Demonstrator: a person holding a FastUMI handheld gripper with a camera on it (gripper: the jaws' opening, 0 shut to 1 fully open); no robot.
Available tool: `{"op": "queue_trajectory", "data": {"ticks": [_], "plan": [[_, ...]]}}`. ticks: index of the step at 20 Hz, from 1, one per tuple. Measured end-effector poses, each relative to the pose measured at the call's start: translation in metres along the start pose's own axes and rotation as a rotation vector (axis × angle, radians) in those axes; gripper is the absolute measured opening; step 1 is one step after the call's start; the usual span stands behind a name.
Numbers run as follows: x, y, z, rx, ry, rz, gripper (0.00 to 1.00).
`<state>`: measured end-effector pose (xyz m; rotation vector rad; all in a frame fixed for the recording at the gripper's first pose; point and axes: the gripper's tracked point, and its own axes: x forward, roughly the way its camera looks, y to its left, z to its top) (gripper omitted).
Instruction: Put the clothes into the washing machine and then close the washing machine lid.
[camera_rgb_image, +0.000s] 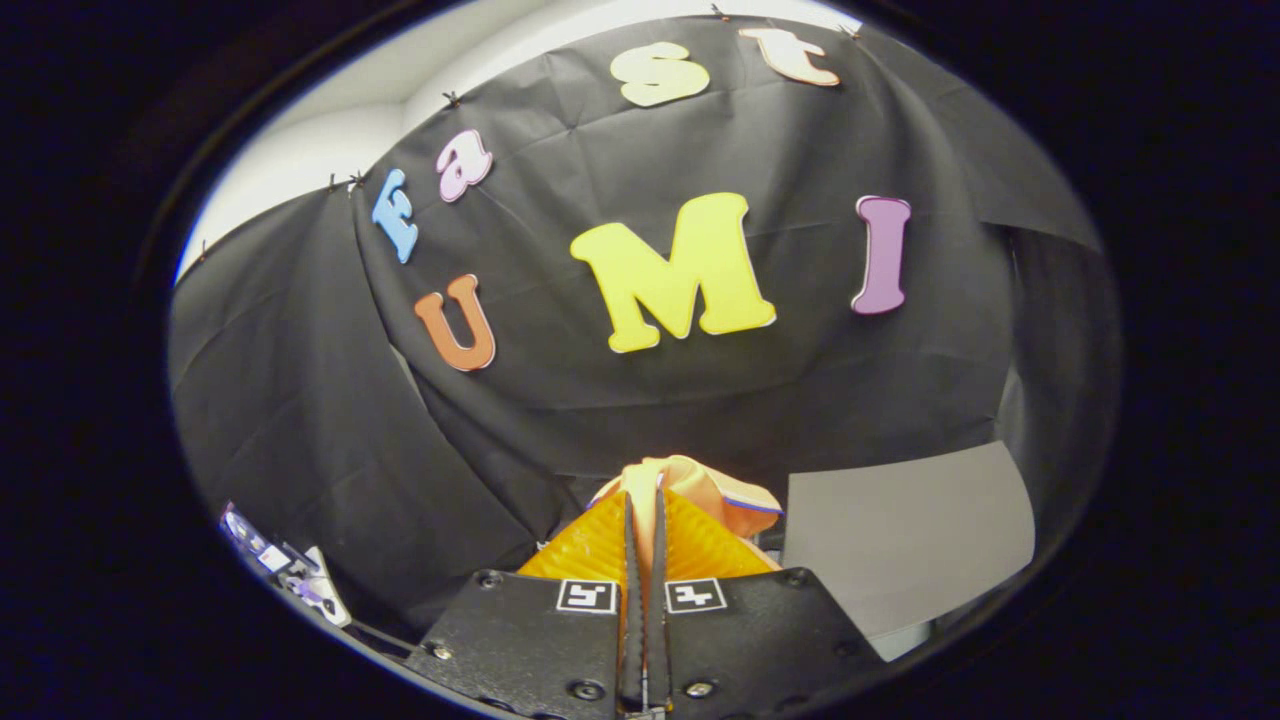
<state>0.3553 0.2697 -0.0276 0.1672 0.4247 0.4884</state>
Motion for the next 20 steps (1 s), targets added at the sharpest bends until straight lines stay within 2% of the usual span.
{"op": "queue_trajectory", "data": {"ticks": [10, 20], "plan": [[0.06, 0.065, -0.033, 0.046, 0.069, 0.025, 0.05], [0.161, 0.065, -0.095, 0.137, 0.235, 0.025, 0.05]]}}
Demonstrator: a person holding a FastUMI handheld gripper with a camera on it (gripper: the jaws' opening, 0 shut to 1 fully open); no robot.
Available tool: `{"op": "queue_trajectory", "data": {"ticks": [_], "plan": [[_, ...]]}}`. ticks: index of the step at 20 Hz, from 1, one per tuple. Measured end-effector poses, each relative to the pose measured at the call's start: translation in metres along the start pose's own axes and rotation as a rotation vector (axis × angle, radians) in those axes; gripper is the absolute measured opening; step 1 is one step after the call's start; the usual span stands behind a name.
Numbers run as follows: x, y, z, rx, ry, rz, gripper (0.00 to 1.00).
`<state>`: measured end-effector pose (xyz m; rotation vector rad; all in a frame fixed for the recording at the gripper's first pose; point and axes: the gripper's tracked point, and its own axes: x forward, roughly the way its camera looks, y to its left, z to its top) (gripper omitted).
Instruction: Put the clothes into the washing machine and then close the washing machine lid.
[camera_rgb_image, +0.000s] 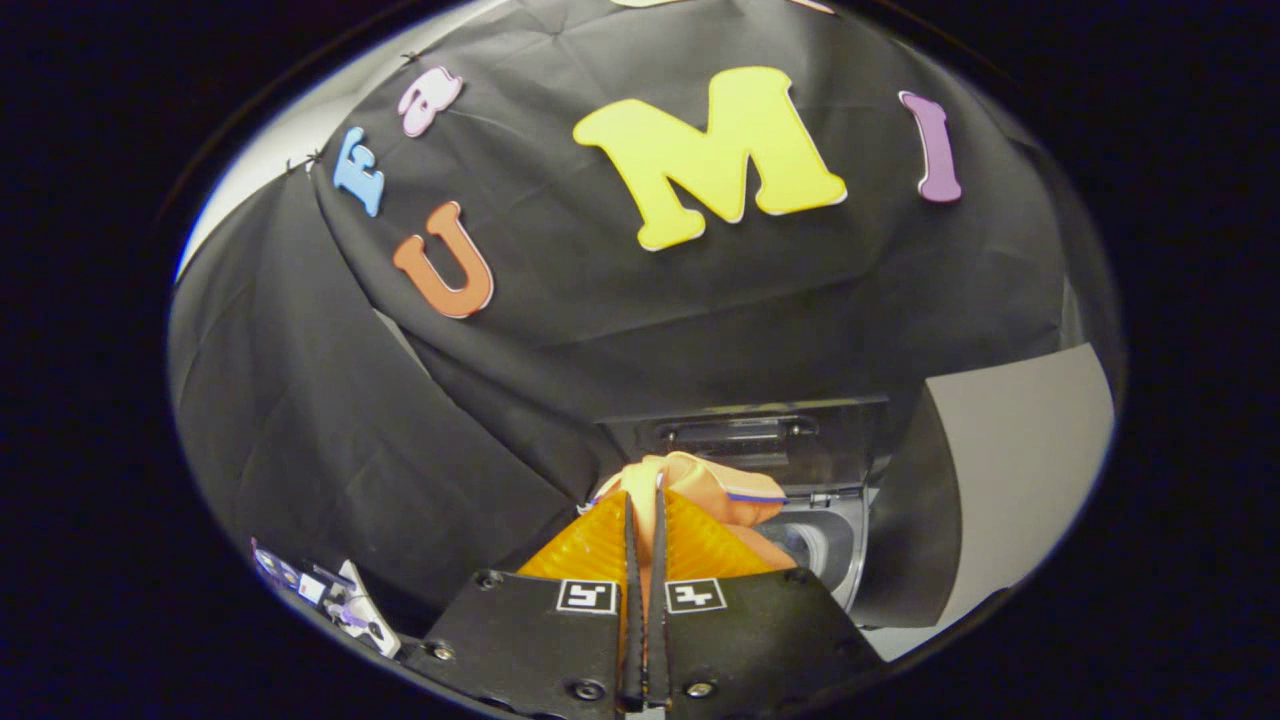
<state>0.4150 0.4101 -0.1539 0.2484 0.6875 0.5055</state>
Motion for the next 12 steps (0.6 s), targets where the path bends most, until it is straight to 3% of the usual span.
{"op": "queue_trajectory", "data": {"ticks": [12], "plan": [[0.113, -0.06, -0.058, 0.047, 0.172, -0.127, 0.05]]}}
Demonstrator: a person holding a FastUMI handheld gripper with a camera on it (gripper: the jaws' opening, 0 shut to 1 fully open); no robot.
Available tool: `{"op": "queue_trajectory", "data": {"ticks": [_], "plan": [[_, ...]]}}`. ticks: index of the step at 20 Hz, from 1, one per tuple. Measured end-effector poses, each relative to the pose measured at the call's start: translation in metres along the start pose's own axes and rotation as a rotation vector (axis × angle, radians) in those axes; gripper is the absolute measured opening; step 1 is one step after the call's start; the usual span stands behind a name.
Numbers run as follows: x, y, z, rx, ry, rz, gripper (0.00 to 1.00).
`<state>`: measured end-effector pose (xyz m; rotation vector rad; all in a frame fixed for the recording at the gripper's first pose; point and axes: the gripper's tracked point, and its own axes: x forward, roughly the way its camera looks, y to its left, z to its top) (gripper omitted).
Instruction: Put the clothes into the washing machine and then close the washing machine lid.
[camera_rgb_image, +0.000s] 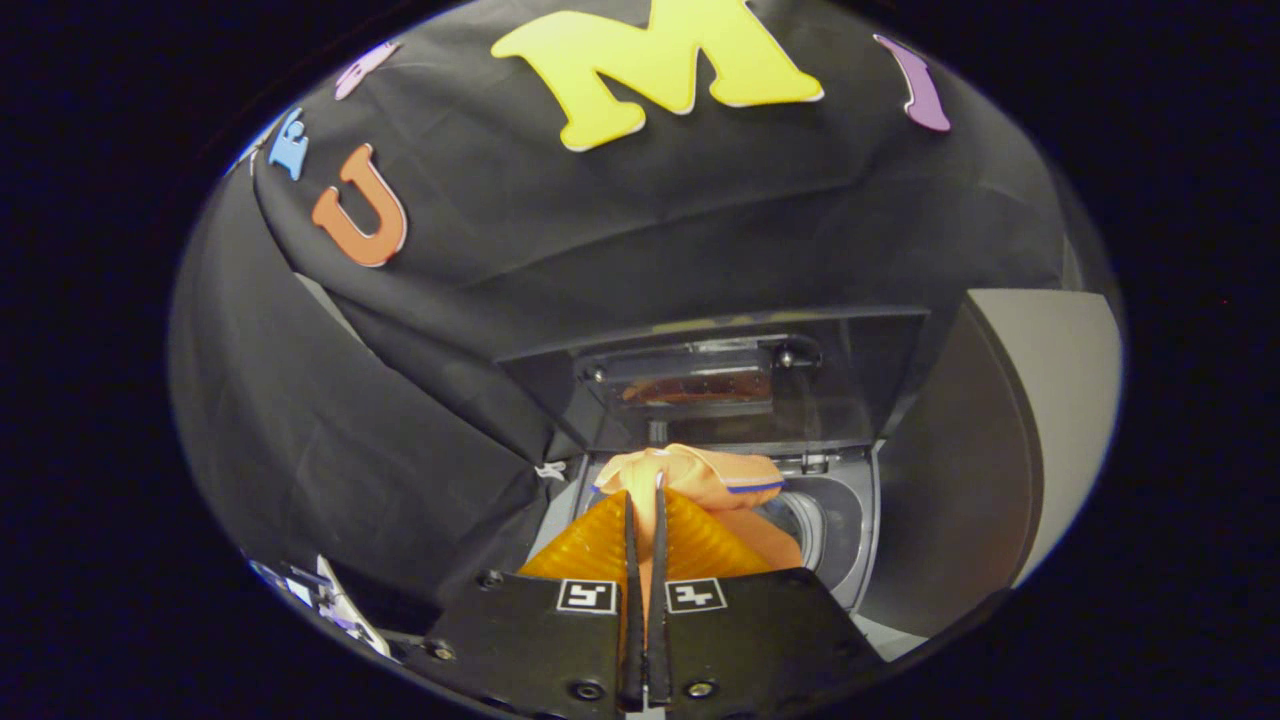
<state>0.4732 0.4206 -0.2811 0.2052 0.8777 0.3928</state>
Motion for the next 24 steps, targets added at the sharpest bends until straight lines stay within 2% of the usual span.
{"op": "queue_trajectory", "data": {"ticks": [9, 20, 24], "plan": [[0.066, -0.038, -0.052, -0.008, 0.128, -0.104, 0.05], [0.078, -0.047, -0.086, -0.005, 0.225, -0.183, 0.05], [0.077, -0.05, -0.086, -0.003, 0.214, -0.205, 0.08]]}}
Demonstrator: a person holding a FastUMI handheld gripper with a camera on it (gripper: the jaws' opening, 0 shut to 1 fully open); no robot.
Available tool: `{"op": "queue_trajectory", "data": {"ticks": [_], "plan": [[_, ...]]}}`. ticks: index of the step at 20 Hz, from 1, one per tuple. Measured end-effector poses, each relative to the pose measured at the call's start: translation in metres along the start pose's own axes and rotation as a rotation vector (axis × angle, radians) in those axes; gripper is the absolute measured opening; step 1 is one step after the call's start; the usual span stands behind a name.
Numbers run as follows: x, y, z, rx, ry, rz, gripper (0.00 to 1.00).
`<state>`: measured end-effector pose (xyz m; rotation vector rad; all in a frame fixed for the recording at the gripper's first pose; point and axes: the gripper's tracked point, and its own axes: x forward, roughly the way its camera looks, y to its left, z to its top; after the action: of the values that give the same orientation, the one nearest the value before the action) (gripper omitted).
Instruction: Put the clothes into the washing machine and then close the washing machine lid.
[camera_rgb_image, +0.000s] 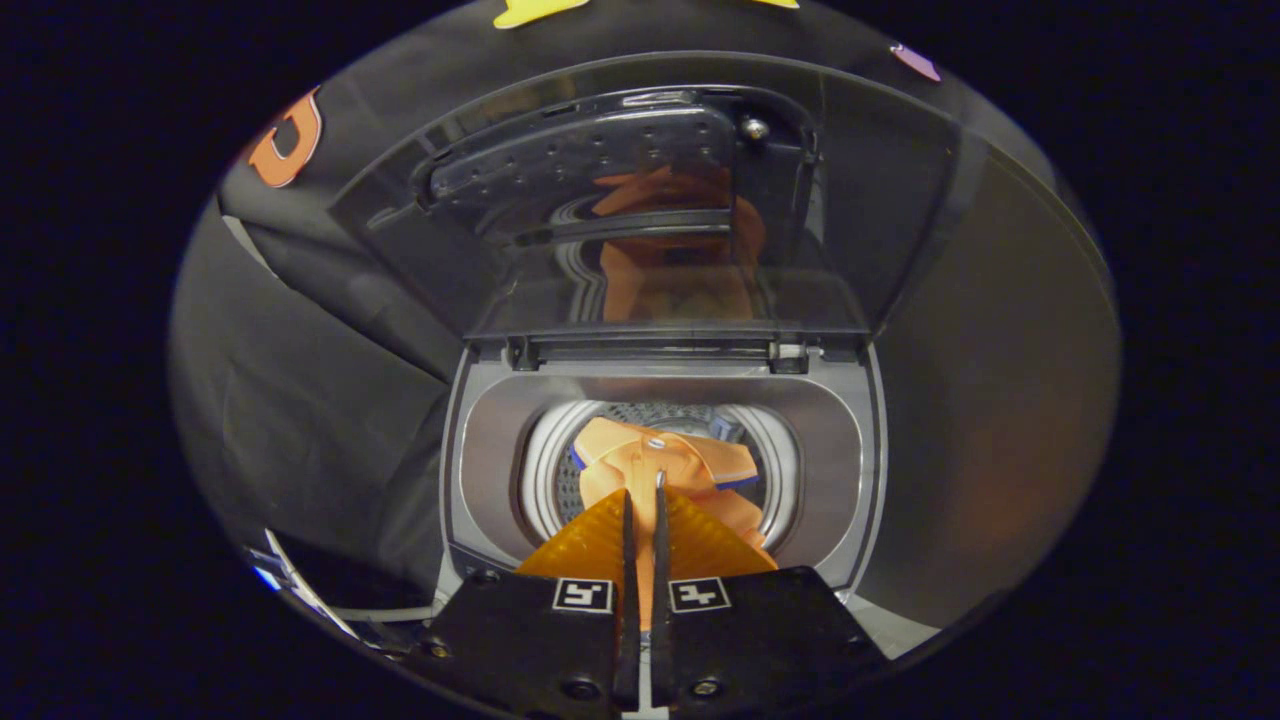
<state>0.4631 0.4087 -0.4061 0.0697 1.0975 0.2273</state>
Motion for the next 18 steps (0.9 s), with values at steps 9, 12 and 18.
{"op": "queue_trajectory", "data": {"ticks": [9, 12, 18], "plan": [[-0.007, -0.01, 0.01, 0.0, -0.05, -0.049, 0.85], [-0.012, -0.008, 0.008, -0.011, -0.036, -0.034, 0.85], [-0.014, -0.013, 0.011, -0.006, -0.066, -0.046, 0.85]]}}
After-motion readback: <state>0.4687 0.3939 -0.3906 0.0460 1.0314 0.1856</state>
